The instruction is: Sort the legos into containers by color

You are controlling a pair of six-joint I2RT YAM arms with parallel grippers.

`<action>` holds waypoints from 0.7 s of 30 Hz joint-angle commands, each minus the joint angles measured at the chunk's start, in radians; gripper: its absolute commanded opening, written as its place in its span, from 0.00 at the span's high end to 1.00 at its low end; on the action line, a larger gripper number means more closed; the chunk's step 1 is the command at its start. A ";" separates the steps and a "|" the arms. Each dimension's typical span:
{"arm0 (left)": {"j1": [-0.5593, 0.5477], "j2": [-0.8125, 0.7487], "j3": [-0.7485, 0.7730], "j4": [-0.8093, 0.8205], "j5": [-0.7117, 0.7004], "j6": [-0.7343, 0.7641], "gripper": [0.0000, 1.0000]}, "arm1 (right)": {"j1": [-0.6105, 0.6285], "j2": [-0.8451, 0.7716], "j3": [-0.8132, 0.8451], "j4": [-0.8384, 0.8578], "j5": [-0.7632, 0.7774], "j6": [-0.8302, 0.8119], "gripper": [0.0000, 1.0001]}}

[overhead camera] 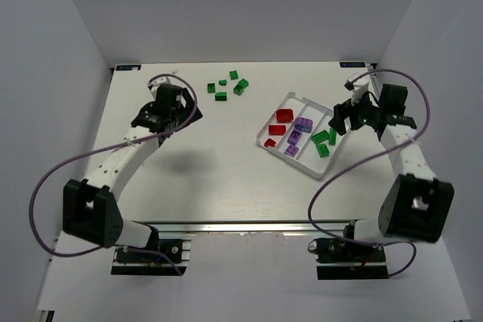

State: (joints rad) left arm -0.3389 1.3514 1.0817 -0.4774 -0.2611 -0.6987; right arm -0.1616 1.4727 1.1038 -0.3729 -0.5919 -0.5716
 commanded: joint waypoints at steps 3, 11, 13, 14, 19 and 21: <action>0.089 0.176 0.179 -0.164 -0.001 0.073 0.02 | -0.001 -0.138 -0.087 0.134 -0.147 -0.036 0.21; 0.176 0.386 0.326 -0.191 0.019 -0.255 0.05 | -0.001 -0.097 -0.065 0.046 -0.295 -0.017 0.95; 0.185 0.463 0.380 -0.214 0.023 -0.310 0.06 | 0.000 -0.106 -0.071 0.045 -0.286 -0.019 0.90; 0.189 0.485 0.403 -0.224 0.028 -0.346 0.06 | 0.000 -0.107 -0.074 0.043 -0.281 -0.019 0.88; 0.198 0.555 0.443 -0.187 0.052 -0.447 0.06 | 0.000 -0.121 -0.107 0.058 -0.257 -0.008 0.83; 0.209 0.577 0.446 -0.179 0.081 -0.496 0.06 | -0.001 -0.124 -0.117 0.075 -0.253 0.009 0.82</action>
State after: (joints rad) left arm -0.1436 1.9202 1.4899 -0.6662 -0.2218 -1.0843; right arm -0.1616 1.3800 1.0008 -0.3325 -0.8387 -0.5800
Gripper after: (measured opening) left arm 0.939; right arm 0.178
